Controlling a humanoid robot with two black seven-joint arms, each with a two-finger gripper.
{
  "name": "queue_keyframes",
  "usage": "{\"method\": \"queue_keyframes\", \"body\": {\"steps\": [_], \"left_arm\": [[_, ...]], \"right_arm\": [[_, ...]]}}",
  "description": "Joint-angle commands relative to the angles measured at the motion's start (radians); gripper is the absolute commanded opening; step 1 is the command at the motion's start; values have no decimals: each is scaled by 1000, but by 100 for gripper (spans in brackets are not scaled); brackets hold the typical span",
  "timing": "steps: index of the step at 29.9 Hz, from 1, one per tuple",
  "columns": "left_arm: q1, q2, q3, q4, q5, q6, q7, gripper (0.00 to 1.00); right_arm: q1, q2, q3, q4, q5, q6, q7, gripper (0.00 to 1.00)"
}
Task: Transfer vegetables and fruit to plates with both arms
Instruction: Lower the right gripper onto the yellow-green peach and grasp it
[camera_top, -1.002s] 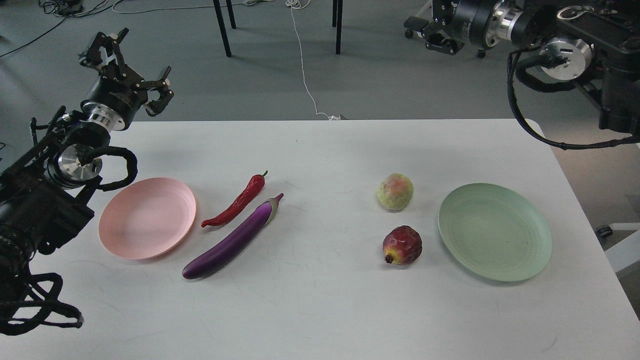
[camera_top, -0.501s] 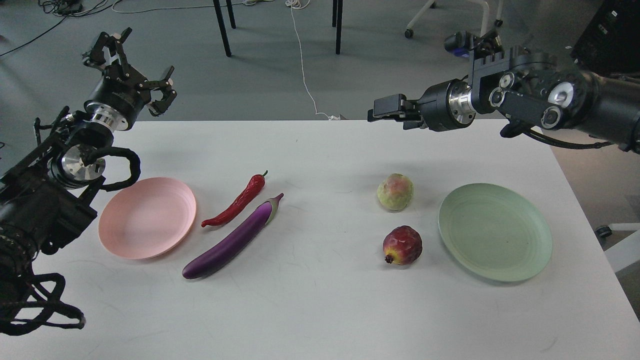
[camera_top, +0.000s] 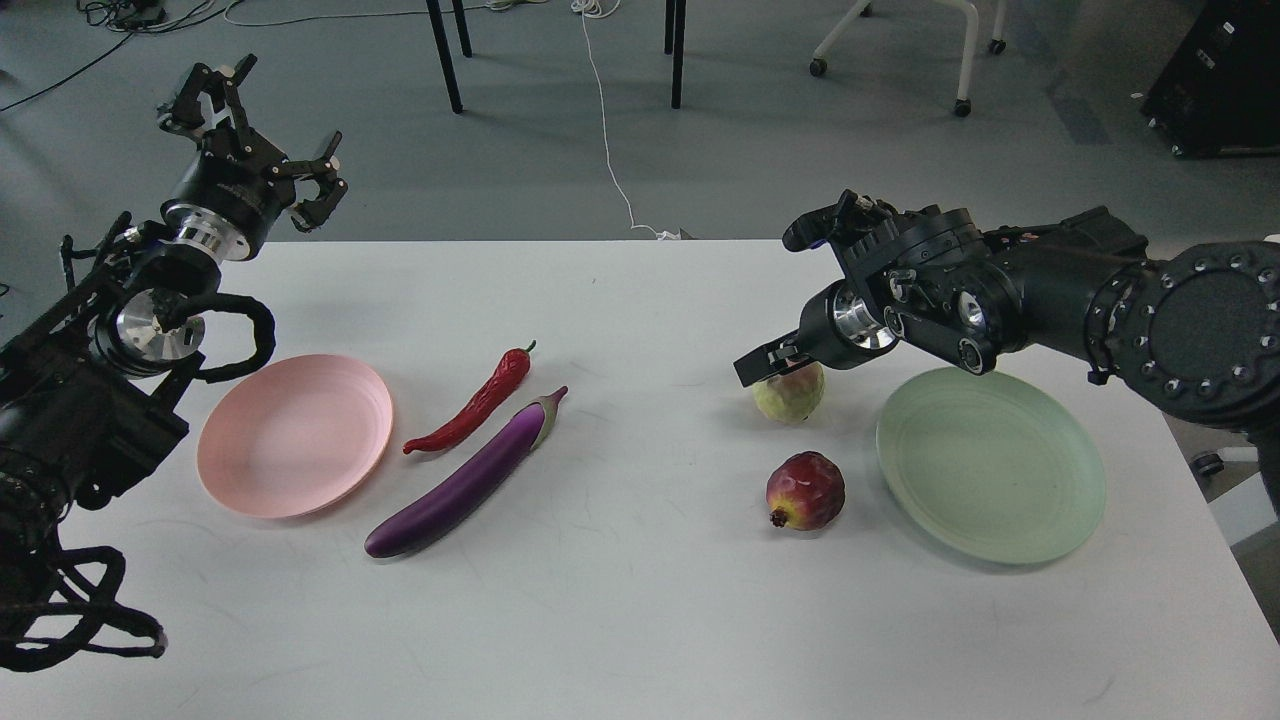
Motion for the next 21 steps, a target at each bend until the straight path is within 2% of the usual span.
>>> {"method": "queue_keyframes", "body": {"steps": [1,7,12,15,18,21], "left_arm": [[0,0,0,0,0,0,0,98],[0,0,0,0,0,0,0,98],[0,5,0,0,0,0,0,98],[9,11,0,0,0,0,0,98],[11,18,0,1,0,0,0,98],[11,25,0,0,0,0,0,98]], "right_arm": [[-8,1,-17,0,-44,-6,-2,92],[-28,-1,-14,2,-46,-26,0,89],[-28,-3,-16,8,-47,-29,0,68],[-28,-12,-13,16,-47,-31,3,59],[-16,-33,-8,17,-46,-31,8,54],[9,-78,-5,22,-46,-35,8,55]]}}
